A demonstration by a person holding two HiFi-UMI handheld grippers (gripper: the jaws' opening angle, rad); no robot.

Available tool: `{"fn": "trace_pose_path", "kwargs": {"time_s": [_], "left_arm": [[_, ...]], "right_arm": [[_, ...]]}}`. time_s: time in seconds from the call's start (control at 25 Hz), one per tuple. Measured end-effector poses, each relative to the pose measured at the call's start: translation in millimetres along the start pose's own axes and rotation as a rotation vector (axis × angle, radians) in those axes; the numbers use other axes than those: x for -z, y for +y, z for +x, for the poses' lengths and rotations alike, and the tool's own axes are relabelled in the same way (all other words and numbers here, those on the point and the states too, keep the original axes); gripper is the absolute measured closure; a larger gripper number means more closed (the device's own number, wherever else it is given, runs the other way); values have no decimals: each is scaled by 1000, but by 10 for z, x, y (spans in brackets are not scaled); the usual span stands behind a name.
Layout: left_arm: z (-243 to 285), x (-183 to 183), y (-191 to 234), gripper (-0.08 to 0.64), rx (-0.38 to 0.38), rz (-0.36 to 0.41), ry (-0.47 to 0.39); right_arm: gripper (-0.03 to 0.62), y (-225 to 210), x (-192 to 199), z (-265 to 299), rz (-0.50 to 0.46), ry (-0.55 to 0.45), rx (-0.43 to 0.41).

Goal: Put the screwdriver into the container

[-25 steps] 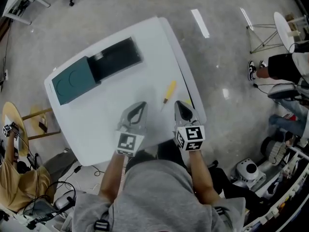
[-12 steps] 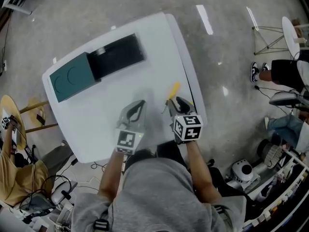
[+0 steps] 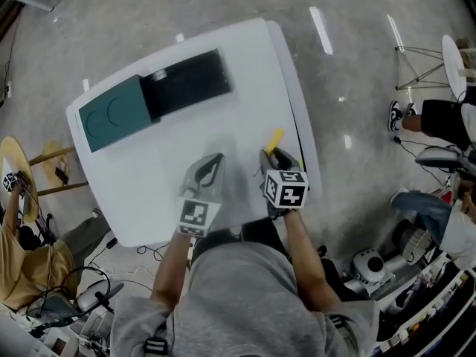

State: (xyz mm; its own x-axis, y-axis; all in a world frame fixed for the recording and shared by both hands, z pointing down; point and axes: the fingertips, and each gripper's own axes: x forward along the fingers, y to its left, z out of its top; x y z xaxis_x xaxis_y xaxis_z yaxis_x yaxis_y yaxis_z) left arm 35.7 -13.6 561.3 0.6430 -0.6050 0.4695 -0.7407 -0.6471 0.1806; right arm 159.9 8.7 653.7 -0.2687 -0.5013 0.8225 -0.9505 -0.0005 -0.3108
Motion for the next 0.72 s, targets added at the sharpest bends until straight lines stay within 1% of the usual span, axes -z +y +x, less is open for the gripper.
{"fn": "trace_pose_path", "kwargs": {"time_s": [0.08, 0.16, 0.24, 0.36, 0.44, 0.52, 0.72], "left_arm": [[25, 64, 92, 549, -5, -13, 6], [53, 77, 187, 549, -7, -23, 12], [49, 73, 229, 549, -8, -25, 13], [17, 86, 202, 549, -12, -21, 12], [18, 93, 148, 549, -16, -19, 10], [24, 101, 113, 549, -19, -17, 9], [-25, 75, 137, 549, -29, -17, 2]], "right_arm": [[440, 21, 23, 105, -7, 19, 6], [461, 52, 2, 187, -14, 37, 14], [468, 75, -6, 214, -20, 46, 21], [476, 71, 28, 201, -29, 51, 26], [501, 21, 59, 183, -38, 55, 32], [505, -13, 76, 176, -48, 57, 32], [512, 53, 74, 186, -66, 67, 1]]}}
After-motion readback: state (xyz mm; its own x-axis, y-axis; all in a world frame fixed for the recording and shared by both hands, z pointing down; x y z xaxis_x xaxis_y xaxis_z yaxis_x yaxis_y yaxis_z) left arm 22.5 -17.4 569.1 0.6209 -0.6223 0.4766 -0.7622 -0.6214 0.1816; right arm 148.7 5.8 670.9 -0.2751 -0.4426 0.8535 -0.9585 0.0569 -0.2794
